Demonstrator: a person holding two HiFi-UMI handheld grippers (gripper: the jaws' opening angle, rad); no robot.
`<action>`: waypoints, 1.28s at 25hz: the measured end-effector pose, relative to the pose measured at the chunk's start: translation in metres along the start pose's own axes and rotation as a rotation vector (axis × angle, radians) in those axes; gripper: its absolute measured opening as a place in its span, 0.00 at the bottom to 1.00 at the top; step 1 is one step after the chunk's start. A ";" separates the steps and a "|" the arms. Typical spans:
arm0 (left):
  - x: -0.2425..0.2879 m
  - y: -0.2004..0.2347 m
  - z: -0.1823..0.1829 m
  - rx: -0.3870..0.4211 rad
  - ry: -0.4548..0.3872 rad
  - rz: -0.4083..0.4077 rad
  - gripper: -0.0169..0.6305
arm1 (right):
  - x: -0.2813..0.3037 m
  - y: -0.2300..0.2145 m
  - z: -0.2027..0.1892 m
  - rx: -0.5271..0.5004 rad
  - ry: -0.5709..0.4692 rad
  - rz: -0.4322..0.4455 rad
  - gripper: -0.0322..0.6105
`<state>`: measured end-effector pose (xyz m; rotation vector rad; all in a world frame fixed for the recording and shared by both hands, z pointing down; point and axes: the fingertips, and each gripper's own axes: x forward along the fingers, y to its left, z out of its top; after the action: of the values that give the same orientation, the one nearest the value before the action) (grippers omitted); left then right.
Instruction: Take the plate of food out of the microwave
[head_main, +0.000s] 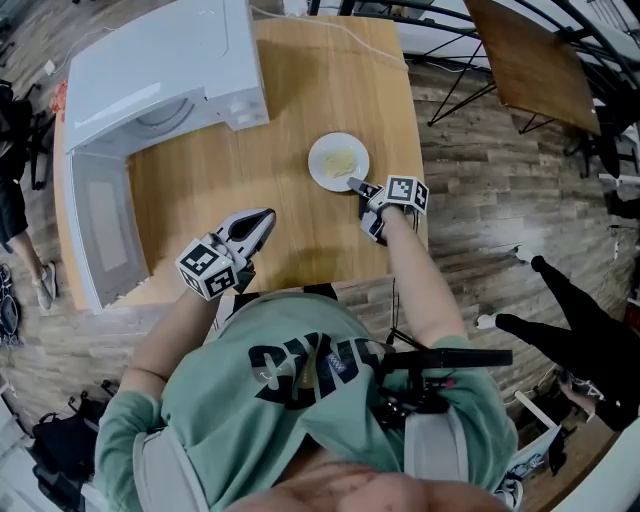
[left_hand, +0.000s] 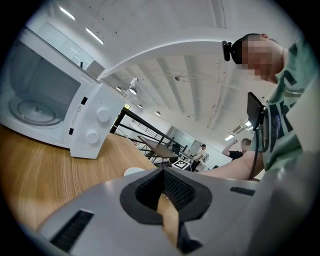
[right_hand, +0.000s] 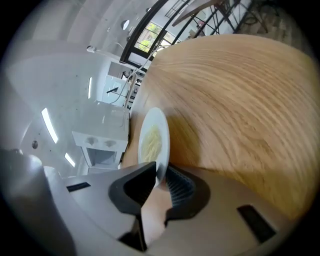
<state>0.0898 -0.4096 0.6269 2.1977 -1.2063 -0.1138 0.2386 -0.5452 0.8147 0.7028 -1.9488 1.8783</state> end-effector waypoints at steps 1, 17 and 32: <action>-0.001 0.000 0.000 0.000 0.000 0.000 0.03 | 0.000 -0.001 0.001 -0.028 0.004 -0.030 0.13; -0.034 0.006 0.011 -0.013 -0.051 0.028 0.03 | 0.013 0.013 -0.001 -0.291 0.060 -0.343 0.37; -0.087 0.006 0.023 -0.013 -0.114 0.067 0.03 | 0.001 0.009 0.005 -0.438 0.081 -0.559 0.45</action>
<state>0.0270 -0.3538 0.5931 2.1617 -1.3361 -0.2217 0.2325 -0.5499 0.8076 0.8933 -1.7795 1.0902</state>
